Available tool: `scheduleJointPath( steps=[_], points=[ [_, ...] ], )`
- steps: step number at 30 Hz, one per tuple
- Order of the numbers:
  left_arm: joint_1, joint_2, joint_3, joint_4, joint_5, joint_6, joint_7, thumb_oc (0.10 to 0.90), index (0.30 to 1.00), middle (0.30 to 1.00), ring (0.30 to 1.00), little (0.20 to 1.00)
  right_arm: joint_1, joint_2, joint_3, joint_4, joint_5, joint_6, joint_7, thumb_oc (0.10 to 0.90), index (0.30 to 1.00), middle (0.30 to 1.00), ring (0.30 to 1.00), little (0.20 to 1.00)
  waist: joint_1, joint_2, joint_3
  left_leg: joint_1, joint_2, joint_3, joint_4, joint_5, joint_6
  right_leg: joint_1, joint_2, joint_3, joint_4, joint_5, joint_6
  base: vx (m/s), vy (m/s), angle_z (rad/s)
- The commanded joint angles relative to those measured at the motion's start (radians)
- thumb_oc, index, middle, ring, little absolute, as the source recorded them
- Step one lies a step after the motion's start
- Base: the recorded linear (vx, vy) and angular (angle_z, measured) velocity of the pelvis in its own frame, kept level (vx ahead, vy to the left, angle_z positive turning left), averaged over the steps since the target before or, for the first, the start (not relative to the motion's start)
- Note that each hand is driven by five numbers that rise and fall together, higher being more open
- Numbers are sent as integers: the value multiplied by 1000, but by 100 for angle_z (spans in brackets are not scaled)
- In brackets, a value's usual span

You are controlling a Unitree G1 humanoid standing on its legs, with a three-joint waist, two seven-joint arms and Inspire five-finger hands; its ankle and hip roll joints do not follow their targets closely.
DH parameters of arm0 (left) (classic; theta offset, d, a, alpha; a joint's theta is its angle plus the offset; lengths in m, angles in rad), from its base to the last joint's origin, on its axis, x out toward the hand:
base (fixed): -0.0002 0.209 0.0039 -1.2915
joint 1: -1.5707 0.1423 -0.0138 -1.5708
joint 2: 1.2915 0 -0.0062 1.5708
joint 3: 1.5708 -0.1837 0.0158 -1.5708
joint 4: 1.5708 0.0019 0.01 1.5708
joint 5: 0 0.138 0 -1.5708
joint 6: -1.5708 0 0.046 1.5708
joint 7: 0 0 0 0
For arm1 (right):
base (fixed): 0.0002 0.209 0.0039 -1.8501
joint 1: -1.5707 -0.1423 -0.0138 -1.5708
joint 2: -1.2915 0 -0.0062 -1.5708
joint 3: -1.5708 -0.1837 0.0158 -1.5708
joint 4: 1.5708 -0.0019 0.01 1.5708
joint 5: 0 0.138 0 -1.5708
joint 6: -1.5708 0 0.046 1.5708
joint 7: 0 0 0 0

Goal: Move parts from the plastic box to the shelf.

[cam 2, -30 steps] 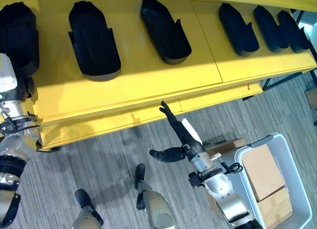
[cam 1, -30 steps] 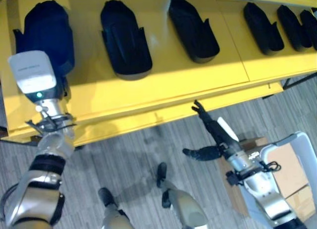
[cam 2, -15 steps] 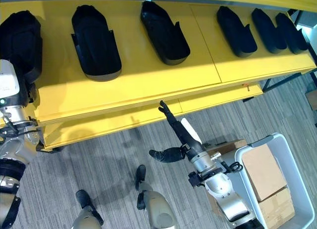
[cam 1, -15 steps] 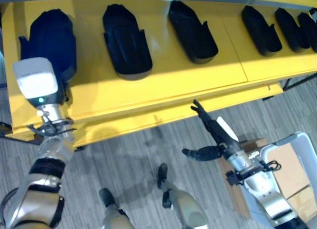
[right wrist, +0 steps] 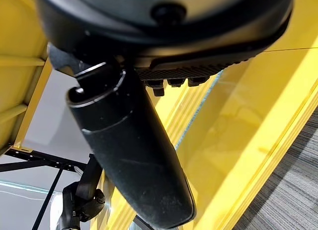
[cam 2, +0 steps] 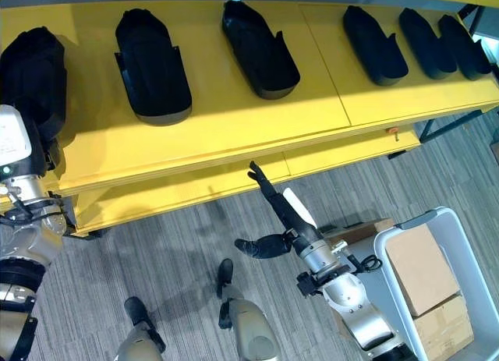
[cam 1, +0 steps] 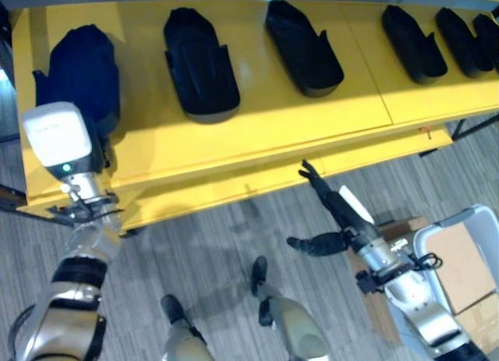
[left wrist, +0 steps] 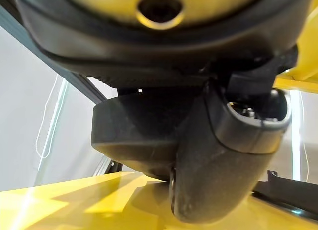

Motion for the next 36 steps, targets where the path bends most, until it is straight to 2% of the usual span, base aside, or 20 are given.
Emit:
scheduleJointPath(
  steps=[1, 14, 26, 27, 28, 29, 36],
  points=[
    [84, 5, 46, 83, -77, 41, -62, 400, 300, 300, 300, 300, -51, -15, -48, -165, 34, -91, -30, 900, 1000, 1000, 1000, 1000, 16, -32, -32, -29, 41, -77, 112, -48, -16, -19, -133, 18, 166, -122, 136, 0, 0, 0],
    [100, 0, 89, 90, -124, 45, -43, 400, 300, 300, 300, 300, -56, -31, -34, -165, 38, -84, -20, 900, 1000, 1000, 1000, 1000, 27, -29, -32, -41, 39, -86, 123, -49, -16, -18, -139, 12, 165, -117, 138, -2, 3, 1],
    [96, 14, 85, 97, -127, 43, -45, 400, 300, 300, 300, 300, -55, -42, -36, -168, 41, -82, -15, 900, 1000, 1000, 1000, 1000, 32, -27, -37, -50, 39, -91, 128, -47, -15, -19, -140, 11, 168, -117, 139, 0, 0, 0],
    [92, 18, 76, 96, -119, 42, -46, 555, 517, 517, 517, 517, -56, -42, -37, -167, 43, -81, -15, 900, 1000, 1000, 1000, 1000, 31, -26, -37, -52, 38, -93, 129, -47, -15, -20, -141, 11, 168, -117, 139, 0, 0, 0],
    [90, 18, 72, 94, -113, 42, -49, 614, 599, 599, 599, 599, -56, -43, -38, -168, 40, -81, -16, 900, 1000, 1000, 1000, 1000, 31, -26, -37, -53, 38, -93, 130, -47, -15, -21, -141, 12, 168, -117, 139, 0, 0, 0],
    [88, 17, 69, 89, -110, 39, -51, 900, 1000, 1000, 1000, 1000, -56, -42, -38, -168, 40, -81, -16, 900, 1000, 1000, 1000, 1000, 31, -25, -37, -53, 38, -93, 130, -48, -14, -22, -140, 12, 169, -118, 139, 4, 18, 4],
    [93, 51, 0, 6, -11, -8, -108, 900, 1000, 1000, 1000, 1000, -52, -33, -66, -164, 47, -85, -18, 900, 1000, 1000, 1000, 1000, 27, -18, -35, -55, 37, -95, 132, -50, -12, -26, -142, 14, 176, -121, 138, 1, 2, 1]
  ],
)
